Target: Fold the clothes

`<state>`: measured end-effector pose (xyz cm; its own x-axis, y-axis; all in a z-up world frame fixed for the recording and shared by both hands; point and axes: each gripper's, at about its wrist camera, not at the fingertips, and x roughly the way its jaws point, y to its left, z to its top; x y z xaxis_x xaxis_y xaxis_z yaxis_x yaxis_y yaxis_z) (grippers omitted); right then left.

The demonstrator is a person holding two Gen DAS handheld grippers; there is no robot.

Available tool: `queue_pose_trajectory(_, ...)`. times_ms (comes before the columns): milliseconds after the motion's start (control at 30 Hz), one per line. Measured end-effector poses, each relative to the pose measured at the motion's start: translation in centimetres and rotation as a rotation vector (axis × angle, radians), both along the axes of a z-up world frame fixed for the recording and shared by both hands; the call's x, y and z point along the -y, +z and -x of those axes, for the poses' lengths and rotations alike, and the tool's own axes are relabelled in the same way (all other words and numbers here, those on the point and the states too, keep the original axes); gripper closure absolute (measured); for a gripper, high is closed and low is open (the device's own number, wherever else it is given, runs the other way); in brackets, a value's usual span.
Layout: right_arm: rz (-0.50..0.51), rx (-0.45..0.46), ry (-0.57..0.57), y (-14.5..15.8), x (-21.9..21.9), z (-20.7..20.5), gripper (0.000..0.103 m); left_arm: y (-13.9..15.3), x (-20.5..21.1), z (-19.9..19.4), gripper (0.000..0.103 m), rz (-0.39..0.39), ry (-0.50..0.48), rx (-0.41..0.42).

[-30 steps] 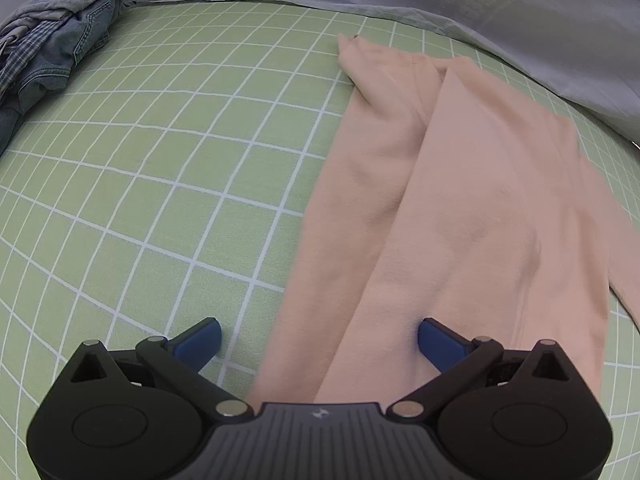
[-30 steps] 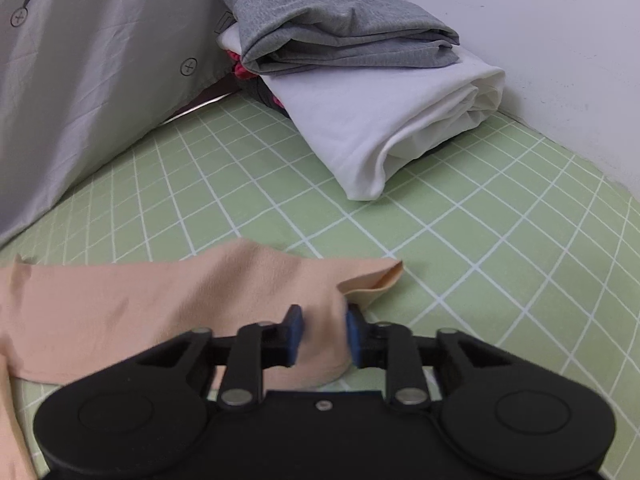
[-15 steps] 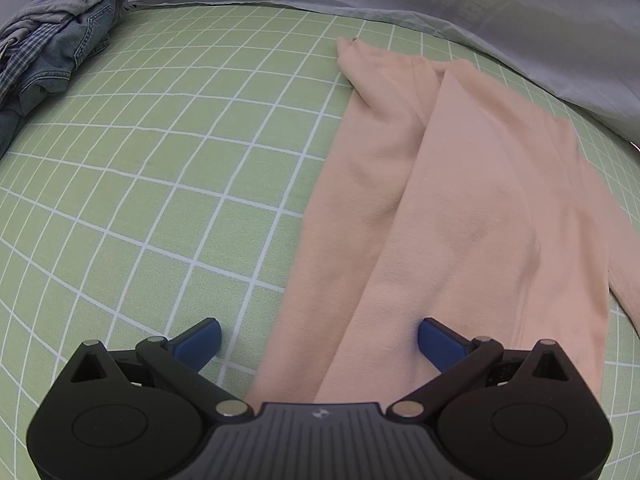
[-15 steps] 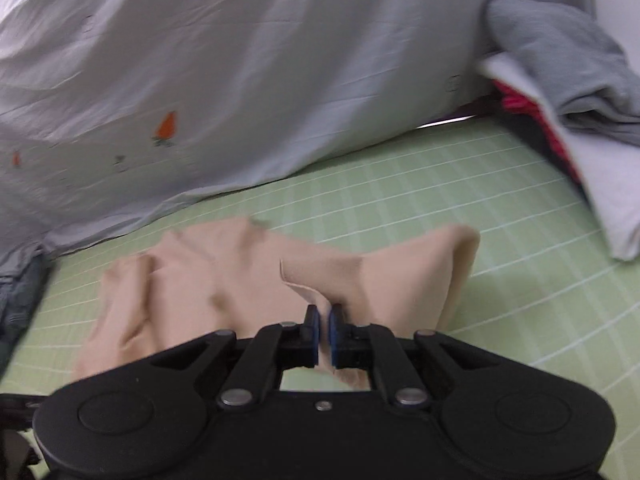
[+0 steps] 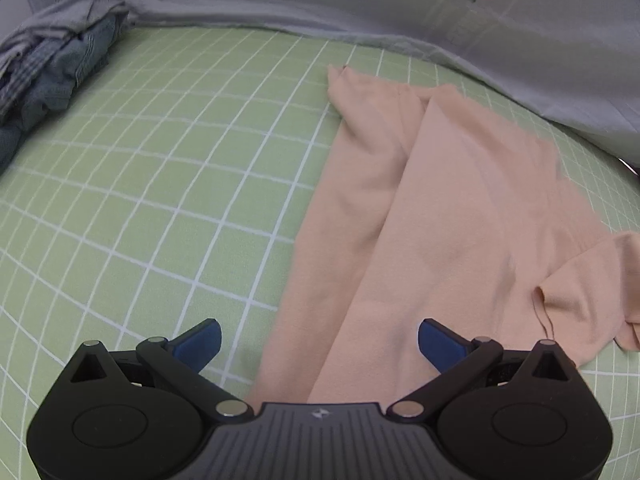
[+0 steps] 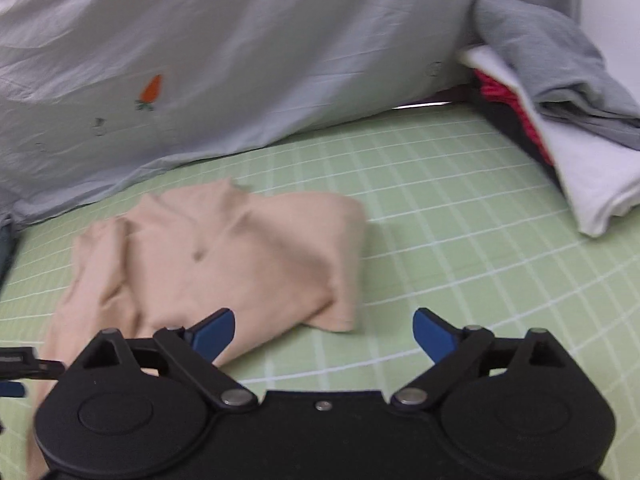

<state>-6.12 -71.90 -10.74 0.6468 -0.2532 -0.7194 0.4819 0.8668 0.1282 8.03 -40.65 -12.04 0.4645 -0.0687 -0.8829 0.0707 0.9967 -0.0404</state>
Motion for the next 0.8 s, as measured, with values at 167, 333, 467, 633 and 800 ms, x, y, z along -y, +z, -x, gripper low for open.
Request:
queue_pose_trajectory(167, 0.036, -0.072, -0.179, -1.4, 2.8, 3.5, 0.003, 2.7, 4.0, 0.0, 0.0, 0.005, -0.137, 0.125)
queue_pose_trajectory(333, -0.019, -0.111, -0.281, -2.9, 4.7, 4.3, 0.003, 2.7, 9.9, 0.0, 0.001, 0.007, -0.343, 0.163)
queue_pose_trajectory(467, -0.013, -0.123, -0.292, -3.2, 5.1, 4.1, 0.003, 1.0, 12.4, 0.1, 0.018, 0.011, -0.459, 0.127)
queue_pose_trajectory(633, -0.016, -0.153, -0.28, -3.7, 5.0, 3.4, 0.003, -1.4, 15.2, 0.2, 0.031, 0.012, -0.594, 0.073)
queue_pose_trajectory(800, -0.014, -0.175, -0.269, -4.0, 4.8, 2.9, 0.003, -2.9, 16.7, 0.4, 0.064, 0.042, -0.694, 0.045)
